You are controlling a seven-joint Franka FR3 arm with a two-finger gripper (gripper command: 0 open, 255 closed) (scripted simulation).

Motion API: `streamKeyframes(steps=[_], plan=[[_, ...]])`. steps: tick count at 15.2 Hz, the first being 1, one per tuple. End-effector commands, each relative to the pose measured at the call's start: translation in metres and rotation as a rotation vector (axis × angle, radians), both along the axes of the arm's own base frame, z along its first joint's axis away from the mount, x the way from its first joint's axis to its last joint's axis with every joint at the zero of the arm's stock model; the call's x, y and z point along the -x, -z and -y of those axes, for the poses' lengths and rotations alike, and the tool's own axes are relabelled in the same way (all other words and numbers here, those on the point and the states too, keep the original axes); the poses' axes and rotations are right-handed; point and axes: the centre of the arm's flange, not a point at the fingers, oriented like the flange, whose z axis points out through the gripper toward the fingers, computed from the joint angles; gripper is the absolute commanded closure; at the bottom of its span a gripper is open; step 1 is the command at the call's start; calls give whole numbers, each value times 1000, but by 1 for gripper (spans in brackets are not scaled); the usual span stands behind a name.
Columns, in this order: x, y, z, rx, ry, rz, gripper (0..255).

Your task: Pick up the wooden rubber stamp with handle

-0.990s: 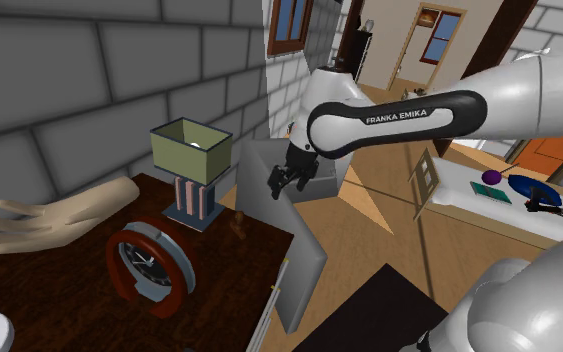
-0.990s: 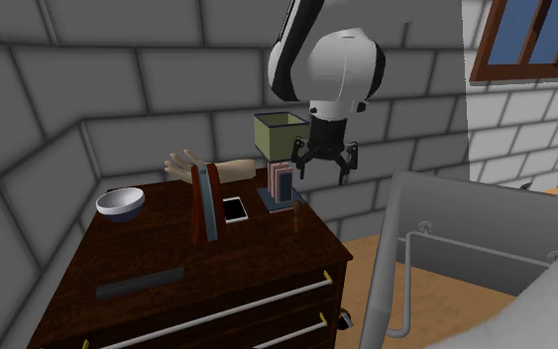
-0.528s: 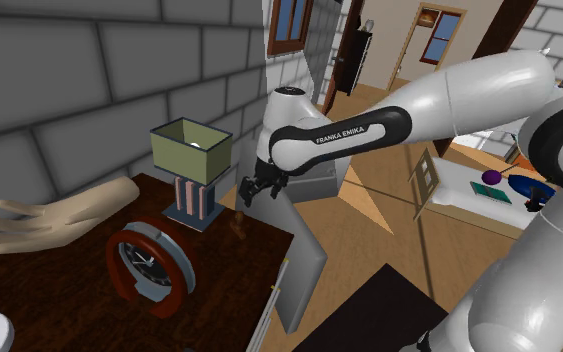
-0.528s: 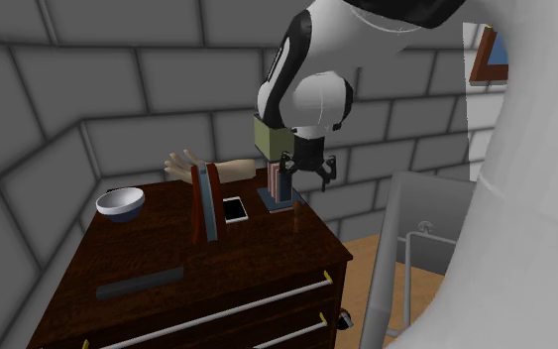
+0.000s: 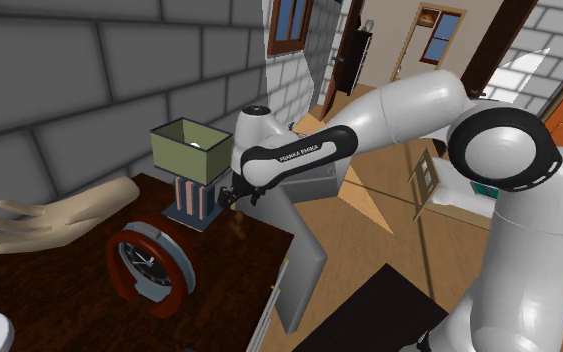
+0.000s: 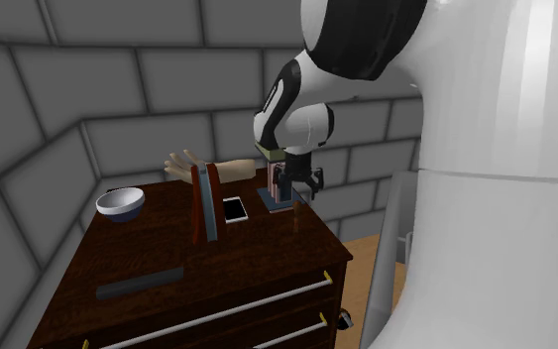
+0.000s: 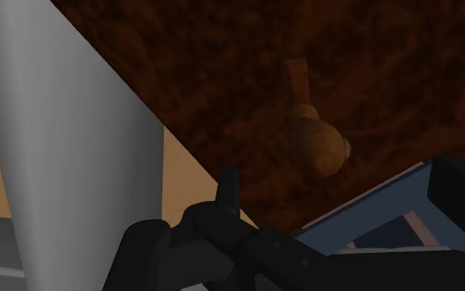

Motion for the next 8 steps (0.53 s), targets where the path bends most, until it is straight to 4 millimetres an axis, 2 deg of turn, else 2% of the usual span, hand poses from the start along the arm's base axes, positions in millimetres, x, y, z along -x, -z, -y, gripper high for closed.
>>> streamKeyframes(steps=[1,5,7,8], plan=[[-2,11,-1,1,1,1,0],[-2,33,-1,1,1,1,0],[-2,36,-1,1,1,1,0],[-3,35,-2,1,1,1,255]])
